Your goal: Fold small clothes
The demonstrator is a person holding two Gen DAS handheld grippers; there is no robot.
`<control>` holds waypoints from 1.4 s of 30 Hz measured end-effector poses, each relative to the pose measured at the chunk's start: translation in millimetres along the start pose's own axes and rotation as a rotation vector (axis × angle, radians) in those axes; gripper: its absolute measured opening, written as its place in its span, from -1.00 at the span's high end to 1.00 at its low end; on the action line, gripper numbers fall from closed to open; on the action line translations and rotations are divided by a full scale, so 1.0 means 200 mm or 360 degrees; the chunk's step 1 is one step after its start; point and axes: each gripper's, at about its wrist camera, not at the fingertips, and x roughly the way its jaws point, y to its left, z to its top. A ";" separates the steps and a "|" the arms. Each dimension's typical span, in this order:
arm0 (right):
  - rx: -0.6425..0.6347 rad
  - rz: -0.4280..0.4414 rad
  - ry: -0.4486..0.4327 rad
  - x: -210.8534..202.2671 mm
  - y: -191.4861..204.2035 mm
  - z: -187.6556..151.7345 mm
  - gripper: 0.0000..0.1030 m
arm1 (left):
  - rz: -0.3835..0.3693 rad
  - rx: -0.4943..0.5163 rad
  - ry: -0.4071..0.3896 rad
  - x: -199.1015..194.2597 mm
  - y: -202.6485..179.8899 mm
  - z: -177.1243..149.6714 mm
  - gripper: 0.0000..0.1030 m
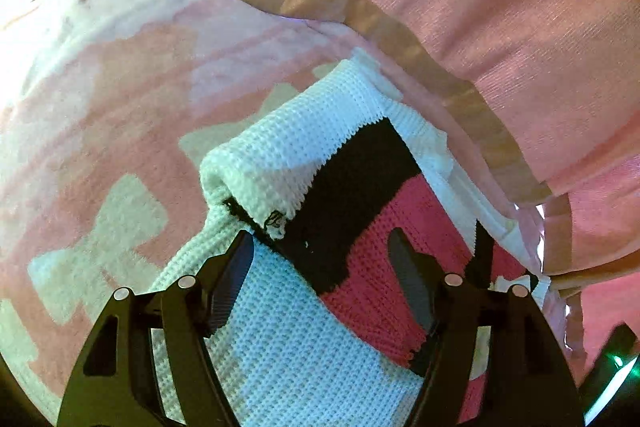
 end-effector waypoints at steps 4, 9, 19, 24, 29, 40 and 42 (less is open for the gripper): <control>0.0148 0.0128 -0.0034 -0.03 -0.08 0.05 0.80 | -0.0039 -0.0016 0.0005 0.01 0.03 0.01 -0.29; 0.0305 0.0437 -0.0296 -0.31 -0.37 0.04 0.72 | -0.0023 -0.0018 0.0015 0.05 0.05 0.02 -0.26; 0.0575 0.0465 -0.0023 -0.07 -0.70 -0.06 -0.18 | -0.0057 -0.0037 0.0024 0.06 -0.01 0.00 -0.27; 0.0658 0.0484 0.0028 -0.03 -0.76 -0.09 -0.17 | -0.0119 -0.0122 0.0050 0.09 0.00 0.04 -0.04; 0.0867 0.0720 0.0027 -0.11 -0.90 -0.09 -0.27 | -0.0127 -0.0119 0.0055 0.10 0.03 0.05 0.06; 0.0620 0.0549 -0.0004 -0.09 -0.72 0.03 0.86 | -0.0146 -0.0119 -0.0029 0.07 0.05 0.08 0.74; 0.0480 0.0602 -0.0213 -0.29 -0.66 0.14 0.87 | -0.0149 -0.0084 -0.0107 0.02 0.04 0.10 0.81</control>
